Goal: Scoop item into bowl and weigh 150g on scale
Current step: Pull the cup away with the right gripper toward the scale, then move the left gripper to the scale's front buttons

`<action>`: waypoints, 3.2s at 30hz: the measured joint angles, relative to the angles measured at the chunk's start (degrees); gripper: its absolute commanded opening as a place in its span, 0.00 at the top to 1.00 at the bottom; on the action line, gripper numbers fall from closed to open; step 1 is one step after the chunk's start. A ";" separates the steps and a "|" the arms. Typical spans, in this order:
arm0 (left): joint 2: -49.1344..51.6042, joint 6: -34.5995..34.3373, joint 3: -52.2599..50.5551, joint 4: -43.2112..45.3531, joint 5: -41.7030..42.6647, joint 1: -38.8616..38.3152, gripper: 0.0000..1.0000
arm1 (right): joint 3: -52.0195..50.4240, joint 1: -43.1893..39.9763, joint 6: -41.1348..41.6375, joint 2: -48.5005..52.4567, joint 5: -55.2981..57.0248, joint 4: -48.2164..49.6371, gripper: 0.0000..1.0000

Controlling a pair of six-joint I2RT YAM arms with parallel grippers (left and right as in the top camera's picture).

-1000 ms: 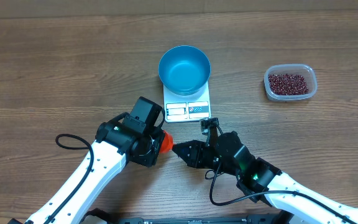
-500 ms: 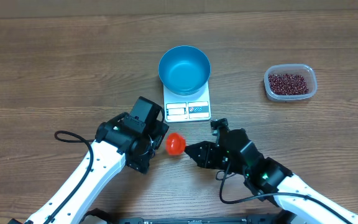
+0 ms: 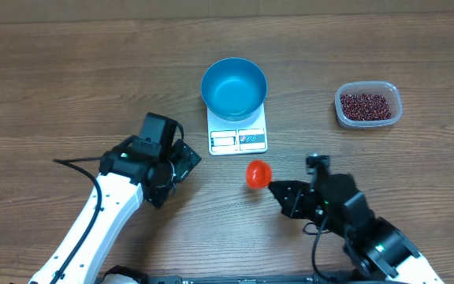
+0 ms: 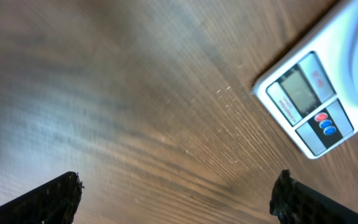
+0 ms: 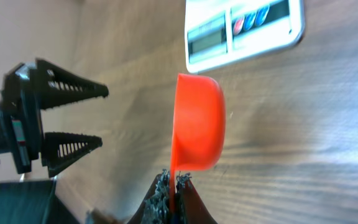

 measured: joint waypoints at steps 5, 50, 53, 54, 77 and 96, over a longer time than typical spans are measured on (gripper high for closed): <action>0.00 16.37 0.81 1.95 2.69 1.68 0.00 | 0.00 -3.15 -2.54 -5.60 1.62 -2.08 0.96; 16.41 52.39 3.67 33.97 -15.78 -23.12 0.96 | 0.98 -21.03 -6.56 -6.67 4.02 5.84 0.96; 18.93 56.28 3.67 36.22 -16.17 -23.15 0.96 | 0.98 -21.05 -6.51 -6.67 4.00 5.35 0.96; 19.54 57.55 3.67 36.89 -16.31 -23.15 0.96 | 0.98 -21.03 -6.54 -6.67 4.02 5.16 0.96; 30.91 68.50 3.69 47.17 -16.94 -22.64 0.96 | 0.98 -21.05 -6.54 -6.67 4.02 3.45 0.96; 30.95 68.48 3.69 48.87 -15.96 -20.85 0.96 | 0.98 -21.05 -6.56 -6.67 4.02 2.38 0.96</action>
